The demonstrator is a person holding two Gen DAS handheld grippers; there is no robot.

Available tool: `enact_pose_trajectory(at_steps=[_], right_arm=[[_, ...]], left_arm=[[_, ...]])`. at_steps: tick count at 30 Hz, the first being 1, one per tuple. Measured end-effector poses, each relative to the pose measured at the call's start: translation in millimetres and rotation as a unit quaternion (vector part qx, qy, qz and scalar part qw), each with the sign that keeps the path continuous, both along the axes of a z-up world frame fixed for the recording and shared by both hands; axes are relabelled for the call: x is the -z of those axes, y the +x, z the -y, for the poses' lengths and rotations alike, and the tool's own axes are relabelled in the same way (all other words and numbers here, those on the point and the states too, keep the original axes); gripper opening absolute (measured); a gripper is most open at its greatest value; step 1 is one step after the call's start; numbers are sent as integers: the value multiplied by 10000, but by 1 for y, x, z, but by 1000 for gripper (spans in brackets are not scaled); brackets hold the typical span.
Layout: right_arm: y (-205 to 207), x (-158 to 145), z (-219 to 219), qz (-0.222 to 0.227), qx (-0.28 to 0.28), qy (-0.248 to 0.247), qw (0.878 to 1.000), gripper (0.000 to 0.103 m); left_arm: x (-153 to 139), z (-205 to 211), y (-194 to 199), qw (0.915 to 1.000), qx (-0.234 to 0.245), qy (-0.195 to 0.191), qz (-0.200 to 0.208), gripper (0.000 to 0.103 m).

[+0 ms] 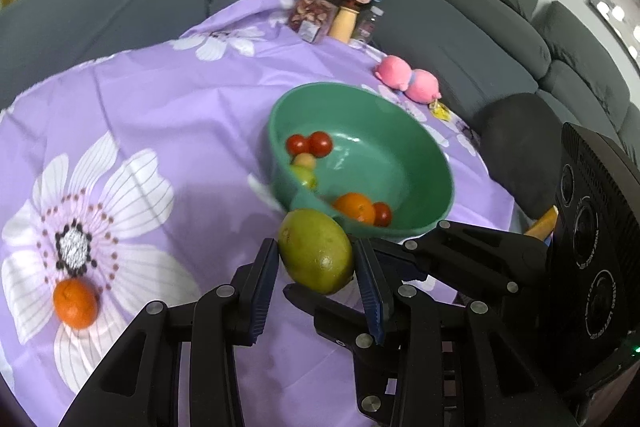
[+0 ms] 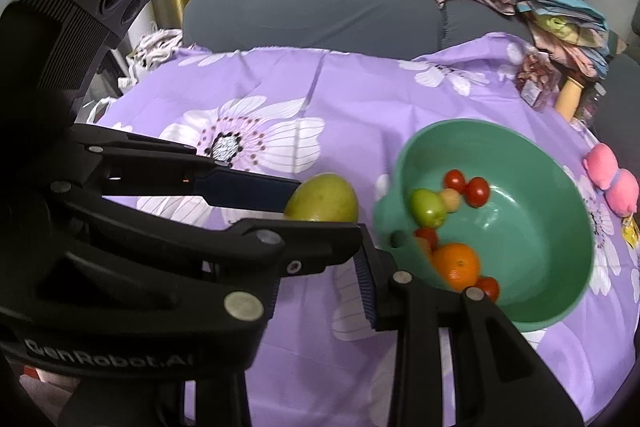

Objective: Organize fruits
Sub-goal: 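Lift the yellow-green fruit and carry it over the green bowl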

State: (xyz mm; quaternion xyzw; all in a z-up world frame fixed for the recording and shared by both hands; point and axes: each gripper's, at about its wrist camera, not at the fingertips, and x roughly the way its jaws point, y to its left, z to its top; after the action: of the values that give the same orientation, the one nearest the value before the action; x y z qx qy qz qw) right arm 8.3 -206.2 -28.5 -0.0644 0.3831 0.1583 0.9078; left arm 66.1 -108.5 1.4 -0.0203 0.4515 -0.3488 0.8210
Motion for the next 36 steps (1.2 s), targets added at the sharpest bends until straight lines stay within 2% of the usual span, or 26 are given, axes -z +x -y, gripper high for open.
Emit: enact_pose_trajectory(at_steps=[11,20,27,36], right_arm=[[8,-3,40,119,400,155,9990,35],[18,5,67,39,685,250,9973,35],[25,14,76,-113,813,250,9963,35],[24,16,78,-114,826,203,9963,37]], left_arm=[[-7,42,8,9991,378,161,124,39],[0,72,20,9977,628,234,18,39],[12,83,26,9968,706,301,-207,39],[14,87,27,9967,658,395,-262,39]])
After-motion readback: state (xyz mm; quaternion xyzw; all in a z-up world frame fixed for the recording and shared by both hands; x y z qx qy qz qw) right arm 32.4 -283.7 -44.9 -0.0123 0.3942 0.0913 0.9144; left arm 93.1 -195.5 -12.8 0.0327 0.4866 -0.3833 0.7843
